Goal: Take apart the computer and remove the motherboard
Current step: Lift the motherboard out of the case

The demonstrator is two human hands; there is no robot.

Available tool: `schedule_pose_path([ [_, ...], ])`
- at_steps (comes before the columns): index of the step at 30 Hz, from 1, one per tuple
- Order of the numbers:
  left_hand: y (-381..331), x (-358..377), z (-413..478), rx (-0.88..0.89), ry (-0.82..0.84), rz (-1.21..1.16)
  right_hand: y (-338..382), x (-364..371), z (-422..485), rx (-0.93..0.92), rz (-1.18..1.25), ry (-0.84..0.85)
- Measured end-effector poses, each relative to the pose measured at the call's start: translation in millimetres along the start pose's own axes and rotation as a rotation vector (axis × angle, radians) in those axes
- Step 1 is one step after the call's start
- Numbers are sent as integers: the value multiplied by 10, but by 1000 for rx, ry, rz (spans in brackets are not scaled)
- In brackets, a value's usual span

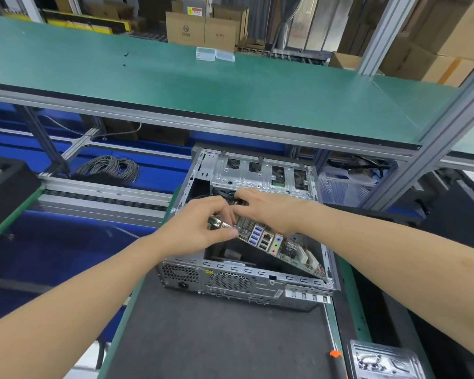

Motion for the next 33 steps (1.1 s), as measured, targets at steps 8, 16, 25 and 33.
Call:
schedule_pose_path([
  [8, 148, -356, -92, -102, -295, -509, 201, -138, -220, -21, -30, 8],
  [16, 329, -323, 41, -308, -112, 148, 370, -143, -277, 23, -77, -48],
  [25, 226, -346, 264, -141, -168, 176, 294, -148, -350, 104, 31, -72],
  [33, 534, -200, 262, -369, -283, -42, 501, -242, -418, 67, -56, -58],
])
Point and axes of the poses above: each hand's wrist, its own z-axis towards the middle knuckle, its own x-axis out of the palm, y = z × x, the point moved 7 cm from there along z, towards the middle knuckle, and after that the axes turned 7 degrees about y, right-handed, at the moved point
